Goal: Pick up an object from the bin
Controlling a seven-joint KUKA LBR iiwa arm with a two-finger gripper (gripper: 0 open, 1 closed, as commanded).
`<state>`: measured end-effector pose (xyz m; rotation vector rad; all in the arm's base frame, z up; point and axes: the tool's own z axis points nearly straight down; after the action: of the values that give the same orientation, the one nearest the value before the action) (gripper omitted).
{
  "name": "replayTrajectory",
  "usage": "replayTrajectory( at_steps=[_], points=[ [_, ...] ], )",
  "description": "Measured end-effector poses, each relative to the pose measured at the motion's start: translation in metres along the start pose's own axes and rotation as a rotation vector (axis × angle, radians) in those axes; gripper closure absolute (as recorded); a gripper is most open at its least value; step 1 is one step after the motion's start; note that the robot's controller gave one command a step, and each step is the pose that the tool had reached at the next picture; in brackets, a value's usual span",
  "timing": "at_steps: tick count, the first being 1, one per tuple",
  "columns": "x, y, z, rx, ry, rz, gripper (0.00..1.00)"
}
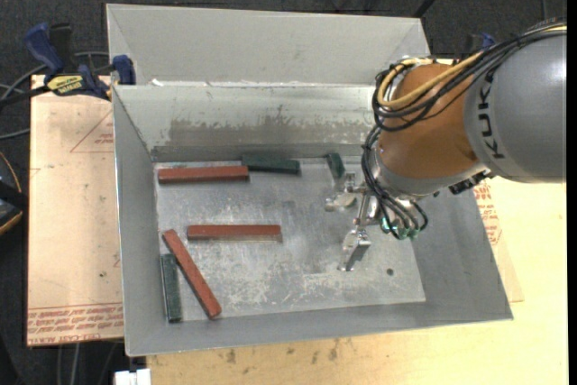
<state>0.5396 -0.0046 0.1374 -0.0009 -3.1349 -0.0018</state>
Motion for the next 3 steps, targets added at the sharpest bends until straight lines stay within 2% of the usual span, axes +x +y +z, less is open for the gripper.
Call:
replayTrajectory(
  at_steps=[1, 2, 3],
  points=[
    [-0.002, 0.0, -0.003, 0.0, -0.007, 0.0, 0.0],
    [-0.033, 0.067, 0.048, 0.0, -0.013, 0.008, 0.0],
    [-0.03, 0.076, 0.038, 0.0, -0.008, -0.03, 0.0]
  ],
)
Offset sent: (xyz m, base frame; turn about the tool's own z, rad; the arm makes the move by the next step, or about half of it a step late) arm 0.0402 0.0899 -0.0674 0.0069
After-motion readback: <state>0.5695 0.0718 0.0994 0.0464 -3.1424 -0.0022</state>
